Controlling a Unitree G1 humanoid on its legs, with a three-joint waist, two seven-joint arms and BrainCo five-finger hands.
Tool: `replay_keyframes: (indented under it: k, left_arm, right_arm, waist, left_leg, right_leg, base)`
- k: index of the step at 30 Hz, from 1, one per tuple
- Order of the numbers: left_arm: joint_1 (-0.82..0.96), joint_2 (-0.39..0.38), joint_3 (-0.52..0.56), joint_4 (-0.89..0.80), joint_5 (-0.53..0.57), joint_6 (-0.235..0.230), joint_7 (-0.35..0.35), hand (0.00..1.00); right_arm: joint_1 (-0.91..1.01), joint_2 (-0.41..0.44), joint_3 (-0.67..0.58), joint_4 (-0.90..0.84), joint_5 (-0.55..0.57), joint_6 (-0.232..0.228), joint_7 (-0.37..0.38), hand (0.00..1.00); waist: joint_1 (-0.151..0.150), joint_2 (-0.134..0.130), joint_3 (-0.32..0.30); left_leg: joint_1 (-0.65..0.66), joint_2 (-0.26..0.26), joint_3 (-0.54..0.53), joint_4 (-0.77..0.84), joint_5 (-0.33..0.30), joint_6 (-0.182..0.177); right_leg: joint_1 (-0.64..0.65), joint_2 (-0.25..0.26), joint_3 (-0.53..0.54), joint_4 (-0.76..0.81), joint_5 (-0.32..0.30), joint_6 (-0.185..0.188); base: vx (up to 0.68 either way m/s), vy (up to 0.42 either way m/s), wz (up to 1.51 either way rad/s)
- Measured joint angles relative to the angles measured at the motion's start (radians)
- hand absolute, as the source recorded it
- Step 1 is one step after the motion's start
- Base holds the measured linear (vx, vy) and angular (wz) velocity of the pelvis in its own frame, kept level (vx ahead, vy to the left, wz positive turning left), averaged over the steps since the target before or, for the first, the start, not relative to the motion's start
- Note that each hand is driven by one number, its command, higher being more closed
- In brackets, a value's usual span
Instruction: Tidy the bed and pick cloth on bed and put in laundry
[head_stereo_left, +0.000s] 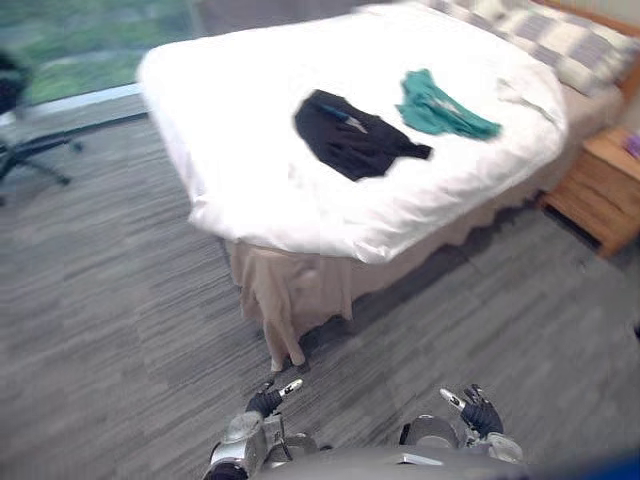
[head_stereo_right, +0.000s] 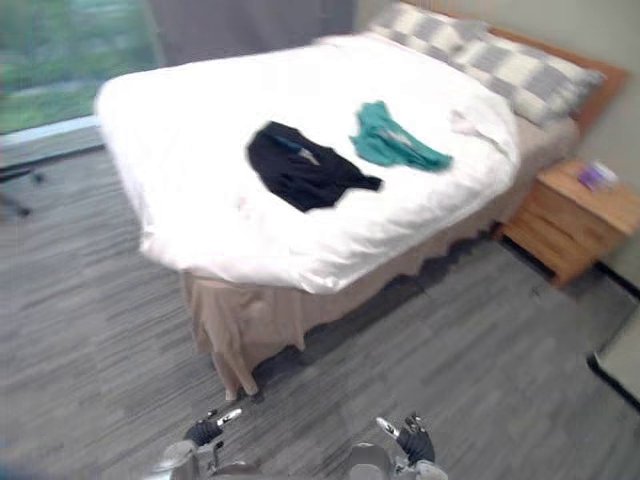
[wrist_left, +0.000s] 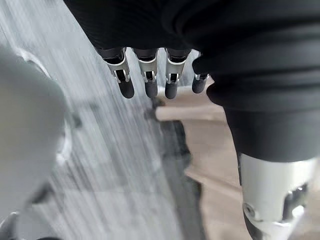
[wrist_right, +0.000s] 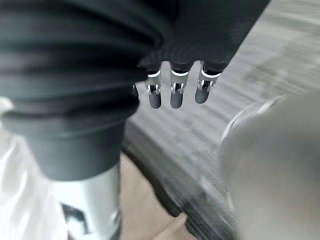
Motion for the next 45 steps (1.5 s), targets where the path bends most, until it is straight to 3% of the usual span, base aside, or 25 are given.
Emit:
replay_keyframes:
  k: [1, 2, 4, 5, 6, 9, 12, 18, 22, 24, 26, 28, 29, 31, 34, 39, 42, 45]
  left_arm:
    - [0.002, 0.003, 0.008, -0.005, 0.0, 0.0, -0.001, 0.0]
    - [0.026, 0.007, 0.043, -0.014, -0.001, 0.0, -0.001, 0.0]
    - [0.063, 0.016, 0.068, -0.03, -0.003, -0.004, -0.001, 0.0]
    - [0.071, 0.0, 0.085, -0.035, -0.009, -0.006, -0.001, 0.0]
    - [0.084, -0.027, 0.086, -0.034, -0.009, -0.004, -0.001, 0.0]
    - [0.083, -0.059, 0.085, -0.032, -0.011, -0.025, -0.002, 0.0]
    - [0.084, -0.053, 0.077, -0.033, -0.093, -0.055, 0.014, 0.0]
    - [0.105, -0.025, 0.093, -0.145, -0.251, -0.075, 0.098, 0.0]
    - [0.099, 0.069, 0.28, -0.311, -0.35, -0.102, 0.151, 0.0]
    - [0.083, 0.151, 0.406, -0.359, -0.403, -0.139, 0.182, 0.0]
    - [0.037, 0.277, 0.566, -0.393, -0.495, -0.249, 0.182, 0.0]
    - [0.009, 0.296, 0.595, -0.422, -0.51, -0.325, 0.187, 0.0]
    - [0.0, 0.296, 0.594, -0.427, -0.508, -0.338, 0.198, 0.0]
    - [-0.034, 0.298, 0.598, -0.461, -0.48, -0.368, 0.243, 0.0]
    - [-0.093, 0.346, 0.606, -0.554, -0.29, -0.375, 0.307, 0.0]
    - [-0.221, 0.514, 0.503, -0.705, -0.034, -0.367, 0.325, 0.0]
    - [-0.296, 0.543, 0.413, -0.745, 0.124, -0.338, 0.322, 0.0]
    - [-0.352, 0.546, 0.292, -0.743, 0.249, -0.278, 0.309, 0.0]
  right_arm:
    - [0.001, 0.008, -0.002, 0.0, 0.018, -0.006, -0.002, 0.0]
    - [0.002, 0.009, 0.005, 0.001, 0.034, -0.014, -0.002, 0.0]
    - [0.01, 0.028, 0.03, 0.006, 0.037, -0.023, 0.004, 0.0]
    - [0.005, 0.027, 0.045, 0.012, 0.035, -0.023, 0.007, 0.0]
    - [0.005, -0.002, 0.065, 0.01, 0.021, -0.026, 0.016, 0.0]
    - [-0.009, -0.024, 0.068, 0.014, 0.011, -0.02, 0.02, 0.0]
    - [-0.014, -0.032, 0.07, 0.031, -0.037, 0.001, 0.021, 0.0]
    - [-0.034, -0.087, 0.066, 0.069, -0.058, 0.071, 0.023, 0.0]
    - [-0.03, -0.11, 0.05, 0.069, -0.019, 0.113, 0.024, 0.0]
    - [-0.015, -0.109, 0.051, 0.066, 0.001, 0.118, 0.027, 0.0]
    - [0.033, -0.109, 0.05, 0.056, 0.022, 0.115, 0.029, 0.0]
    - [0.071, -0.107, 0.05, 0.046, 0.048, 0.112, 0.028, 0.0]
    - [0.077, -0.106, 0.05, 0.045, 0.049, 0.112, 0.028, 0.0]
    - [0.109, -0.098, 0.051, 0.035, 0.065, 0.111, 0.027, 0.0]
    - [0.121, -0.092, 0.05, 0.023, 0.086, 0.107, 0.024, 0.0]
    - [0.146, -0.089, 0.042, -0.005, 0.086, 0.093, 0.021, 0.0]
    - [0.149, -0.079, 0.009, -0.001, 0.088, 0.093, 0.02, 0.0]
    - [0.15, -0.07, 0.005, 0.0, 0.088, 0.103, 0.02, 0.0]
  waist:
    - [-0.003, 0.0, 0.0]
    - [-0.004, -0.009, -0.01]
    - [0.021, -0.037, -0.03]
    - [0.039, -0.017, -0.048]
    - [0.041, 0.022, -0.058]
    - [0.032, 0.057, -0.057]
    - [0.035, 0.046, -0.057]
    - [0.031, 0.049, -0.055]
    - [0.031, 0.054, -0.054]
    - [0.03, 0.051, -0.056]
    - [0.032, 0.057, -0.059]
    - [0.031, 0.073, -0.068]
    - [0.029, 0.076, -0.072]
    - [0.018, 0.084, -0.077]
    - [0.02, 0.086, -0.077]
    - [0.018, 0.086, -0.08]
    - [0.014, 0.093, -0.084]
    - [-0.012, 0.096, -0.084]
  left_leg:
    - [0.0, 0.008, -0.043, 0.003, -0.003, -0.021]
    - [0.003, 0.019, -0.086, 0.004, -0.008, -0.062]
    - [0.008, 0.018, -0.091, 0.004, -0.02, -0.113]
    - [0.007, 0.054, -0.093, 0.006, -0.026, -0.144]
    - [0.0, 0.093, -0.093, -0.004, -0.013, -0.173]
    - [0.033, 0.138, -0.085, -0.086, 0.072, -0.223]
    - [0.05, 0.137, -0.096, -0.131, 0.168, -0.226]
    - [0.028, 0.134, -0.14, -0.196, 0.22, -0.224]
    - [0.014, 0.142, -0.134, -0.241, 0.209, -0.226]
    - [-0.002, 0.138, -0.126, -0.238, 0.202, -0.213]
    - [-0.002, 0.129, -0.091, -0.243, 0.195, -0.213]
    - [-0.001, 0.119, -0.078, -0.243, 0.2, -0.206]
    - [-0.001, 0.117, -0.077, -0.244, 0.2, -0.206]
    - [0.003, 0.116, -0.073, -0.243, 0.2, -0.207]
    - [0.024, 0.12, -0.046, -0.248, 0.198, -0.211]
    - [0.045, 0.115, -0.016, -0.252, 0.197, -0.211]
    - [0.059, 0.107, 0.005, -0.251, 0.197, -0.211]
    - [0.073, 0.103, 0.007, -0.248, 0.197, -0.211]
  right_leg:
    - [-0.009, 0.002, 0.053, -0.062, 0.037, -0.002]
    - [-0.019, 0.011, 0.118, -0.158, 0.131, 0.001]
    - [-0.025, 0.016, 0.137, -0.222, 0.242, 0.026]
    - [-0.006, 0.039, 0.125, -0.248, 0.195, 0.032]
    - [0.01, 0.071, 0.091, -0.286, 0.185, 0.026]
    - [0.066, 0.111, 0.021, -0.345, 0.163, -0.003]
    - [0.132, 0.117, -0.034, -0.399, 0.159, -0.009]
    - [0.182, 0.111, -0.15, -0.458, 0.146, -0.016]
    - [0.175, 0.116, -0.186, -0.469, 0.149, -0.008]
    - [0.178, 0.12, -0.18, -0.502, 0.177, -0.006]
    - [0.181, 0.12, -0.155, -0.554, 0.224, 0.001]
    - [0.182, 0.115, -0.142, -0.572, 0.243, 0.005]
    - [0.183, 0.113, -0.142, -0.573, 0.244, 0.005]
    - [0.185, 0.114, -0.14, -0.577, 0.244, 0.005]
    - [0.188, 0.121, -0.119, -0.579, 0.243, 0.003]
    - [0.193, 0.128, -0.095, -0.584, 0.243, 0.001]
    - [0.198, 0.123, -0.076, -0.586, 0.247, 0.001]
    - [0.208, 0.121, -0.066, -0.587, 0.25, 0.002]
  base:
    - [0.29, -0.365, 1.36]
    - [0.29, -0.382, 1.07]
    - [0.31, -0.448, 0.36]
    - [0.37, -0.537, 0.04]
    - [0.29, -0.42, 0.03]
    - [0.23, -0.356, 0.31]
    - [0.09, -0.249, 0.52]
    - [-0.06, -0.089, 0.62]
    - [-0.14, 0.012, 0.33]
    - [-0.12, 0.04, -0.09]
    - [-0.04, 0.052, -0.33]
    - [0.04, 0.057, -0.19]
    - [0.08, 0.047, -0.03]
    - [0.08, 0.03, -0.03]
    - [0.07, 0.022, -0.22]
    - [0.04, 0.006, -0.15]
    - [0.0, 0.025, -0.17]
    - [-0.04, 0.01, -0.06]
